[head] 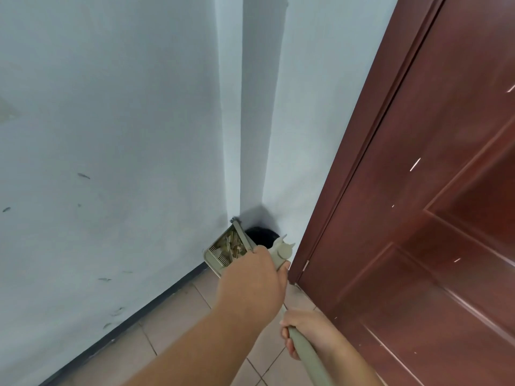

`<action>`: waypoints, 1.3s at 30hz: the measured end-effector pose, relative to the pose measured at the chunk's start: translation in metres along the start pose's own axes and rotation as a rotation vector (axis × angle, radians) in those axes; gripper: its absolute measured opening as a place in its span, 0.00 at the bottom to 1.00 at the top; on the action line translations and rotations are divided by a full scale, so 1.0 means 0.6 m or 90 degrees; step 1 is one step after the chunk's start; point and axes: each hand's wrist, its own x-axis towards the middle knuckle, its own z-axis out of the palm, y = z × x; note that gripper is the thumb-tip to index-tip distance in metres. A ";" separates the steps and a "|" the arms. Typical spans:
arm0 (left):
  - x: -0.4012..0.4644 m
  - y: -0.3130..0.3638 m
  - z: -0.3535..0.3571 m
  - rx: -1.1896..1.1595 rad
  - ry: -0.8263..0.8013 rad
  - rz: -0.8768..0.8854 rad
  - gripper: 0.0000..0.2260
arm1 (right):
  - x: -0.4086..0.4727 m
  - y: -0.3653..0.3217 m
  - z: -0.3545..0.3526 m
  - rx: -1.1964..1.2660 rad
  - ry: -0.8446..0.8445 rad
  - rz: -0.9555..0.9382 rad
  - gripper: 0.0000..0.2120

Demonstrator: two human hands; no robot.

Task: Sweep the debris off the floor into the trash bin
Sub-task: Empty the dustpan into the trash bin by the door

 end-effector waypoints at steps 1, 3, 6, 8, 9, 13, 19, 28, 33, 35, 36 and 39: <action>-0.001 0.002 -0.001 -0.007 0.003 -0.004 0.17 | -0.002 0.001 0.000 -0.006 -0.001 -0.009 0.13; -0.002 0.004 -0.005 -0.028 0.013 -0.020 0.16 | -0.009 0.002 -0.001 -0.030 -0.001 -0.026 0.12; 0.002 -0.001 -0.010 -0.047 0.033 -0.049 0.17 | -0.020 -0.005 -0.007 -0.074 -0.002 -0.040 0.11; 0.006 -0.003 -0.012 -0.047 0.040 -0.061 0.18 | -0.028 -0.011 -0.018 -0.102 0.004 -0.046 0.11; 0.009 -0.004 -0.013 -0.044 0.044 -0.065 0.18 | -0.033 -0.014 -0.026 -0.115 0.007 -0.047 0.11; 0.033 -0.003 -0.009 -0.054 0.039 -0.085 0.18 | -0.061 -0.021 -0.070 -0.157 0.021 -0.058 0.13; 0.082 0.020 -0.008 -0.217 0.028 -0.124 0.14 | -0.077 -0.031 -0.092 -0.241 0.045 -0.093 0.15; 0.108 0.027 -0.014 -0.442 -0.106 -0.150 0.12 | -0.064 -0.055 -0.071 -0.165 0.056 -0.071 0.11; 0.106 0.035 -0.019 -0.725 -0.230 -0.211 0.10 | -0.062 -0.063 -0.068 -0.109 0.056 -0.071 0.10; 0.107 0.040 -0.022 -0.668 -0.214 -0.186 0.14 | -0.063 -0.066 -0.064 -0.090 0.057 -0.076 0.11; 0.108 0.042 -0.022 -0.632 -0.199 -0.175 0.15 | -0.062 -0.068 -0.062 -0.080 0.056 -0.074 0.11; 0.113 0.052 -0.015 -0.523 -0.181 -0.140 0.18 | -0.054 -0.081 -0.062 -0.063 0.050 -0.062 0.12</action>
